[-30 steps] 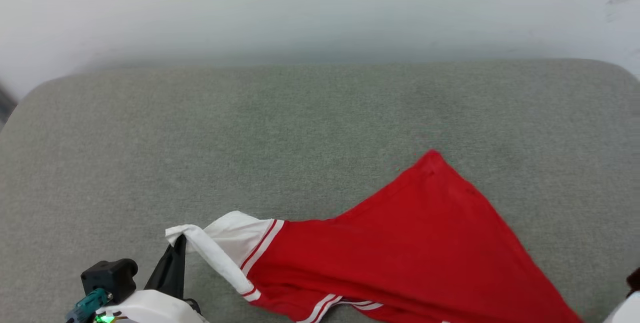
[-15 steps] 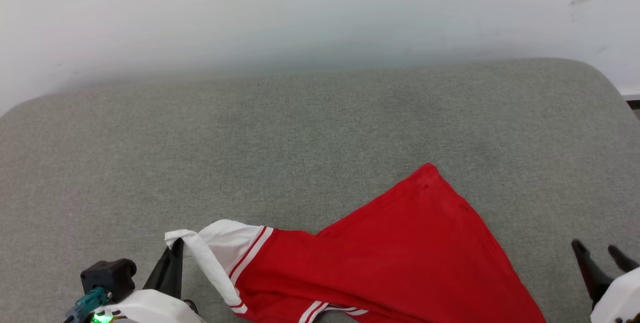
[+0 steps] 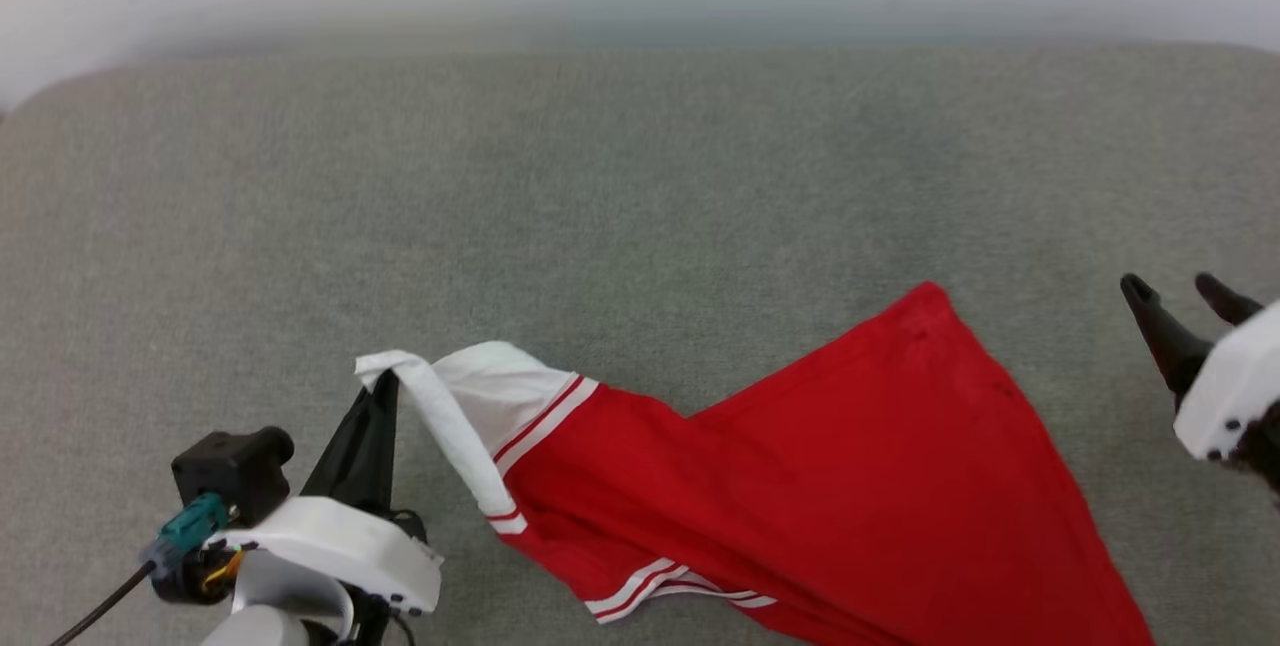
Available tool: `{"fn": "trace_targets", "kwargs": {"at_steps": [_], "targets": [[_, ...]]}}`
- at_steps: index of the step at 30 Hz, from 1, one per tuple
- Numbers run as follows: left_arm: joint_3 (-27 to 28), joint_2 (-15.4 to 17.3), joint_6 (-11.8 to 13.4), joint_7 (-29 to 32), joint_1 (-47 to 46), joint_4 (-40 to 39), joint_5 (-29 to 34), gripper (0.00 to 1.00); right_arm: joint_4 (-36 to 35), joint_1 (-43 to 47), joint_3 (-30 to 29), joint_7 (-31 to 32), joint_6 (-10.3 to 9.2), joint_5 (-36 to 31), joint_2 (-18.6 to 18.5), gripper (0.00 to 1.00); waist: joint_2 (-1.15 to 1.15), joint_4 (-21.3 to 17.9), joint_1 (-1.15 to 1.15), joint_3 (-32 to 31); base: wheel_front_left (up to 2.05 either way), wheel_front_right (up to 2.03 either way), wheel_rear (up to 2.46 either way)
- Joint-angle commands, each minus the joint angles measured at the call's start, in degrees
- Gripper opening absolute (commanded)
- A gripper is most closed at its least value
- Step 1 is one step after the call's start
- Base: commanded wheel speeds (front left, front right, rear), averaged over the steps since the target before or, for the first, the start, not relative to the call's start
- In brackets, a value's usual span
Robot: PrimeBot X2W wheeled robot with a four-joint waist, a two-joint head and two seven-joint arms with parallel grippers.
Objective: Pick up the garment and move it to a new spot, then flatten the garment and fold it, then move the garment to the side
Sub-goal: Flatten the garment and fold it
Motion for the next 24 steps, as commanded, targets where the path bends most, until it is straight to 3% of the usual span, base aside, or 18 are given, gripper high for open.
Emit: {"fn": "trace_targets", "kwargs": {"at_steps": [1,5,6,11,14,15,16,17,18,24], "targets": [[-0.35,-0.57,-0.72,-0.54,-2.61,-0.09,0.97,0.00,1.47,-5.62,3.76,8.75,-0.03,0.80,-1.88,1.00,0.00,2.72,0.00,4.48,0.00,0.00,0.00],[-0.66,-1.60,-1.53,-1.12,-4.62,0.47,1.46,0.00,3.67,-10.67,7.17,19.31,-0.02,0.91,-2.75,1.00,0.00,4.38,0.00,7.04,0.00,0.00,0.00],[-1.07,-2.20,-2.14,-1.52,-6.04,1.06,1.77,0.00,5.05,-13.62,9.89,24.65,-0.02,0.97,-2.49,1.00,0.00,5.42,0.00,8.88,0.00,0.00,0.00],[-1.73,-3.43,-3.13,-1.92,-8.24,1.89,2.38,0.00,8.87,-17.39,13.74,28.31,-0.02,1.57,-2.39,1.00,0.00,6.71,0.00,11.57,0.00,0.00,0.00],[-2.24,-3.99,-4.00,-2.22,-9.68,3.27,2.68,0.00,14.81,-18.27,17.26,31.42,-0.03,1.92,-2.40,1.00,0.00,7.57,0.00,13.17,0.00,0.00,0.00],[-2.29,-4.10,-4.14,-2.31,-9.95,3.48,2.74,0.00,15.84,-18.23,17.83,31.90,-0.03,2.28,-2.29,0.88,0.00,7.68,0.00,13.32,0.00,0.00,0.00],[-2.31,-4.30,-4.31,-2.44,-10.14,3.74,2.69,0.00,16.83,-18.03,18.51,32.49,-0.03,2.37,-2.26,0.44,0.00,7.77,0.00,13.41,0.00,0.00,0.00],[-2.34,-4.39,-4.44,-2.48,-10.18,4.01,2.65,0.00,17.64,-17.81,19.08,32.66,-0.03,2.69,-2.12,0.17,0.00,7.84,0.00,13.44,0.00,0.00,0.00],[-2.37,-4.50,-4.47,-2.51,-10.22,4.35,2.62,0.00,18.41,-17.71,19.47,32.93,-0.02,3.40,-1.86,0.00,0.00,7.89,0.00,13.42,0.00,0.00,0.00],[-2.30,-4.79,-4.90,-2.75,-9.61,5.76,2.03,0.00,19.25,-19.32,20.59,30.19,-0.01,5.13,-2.53,0.00,0.00,7.50,0.00,12.03,0.00,0.00,0.00]]}}
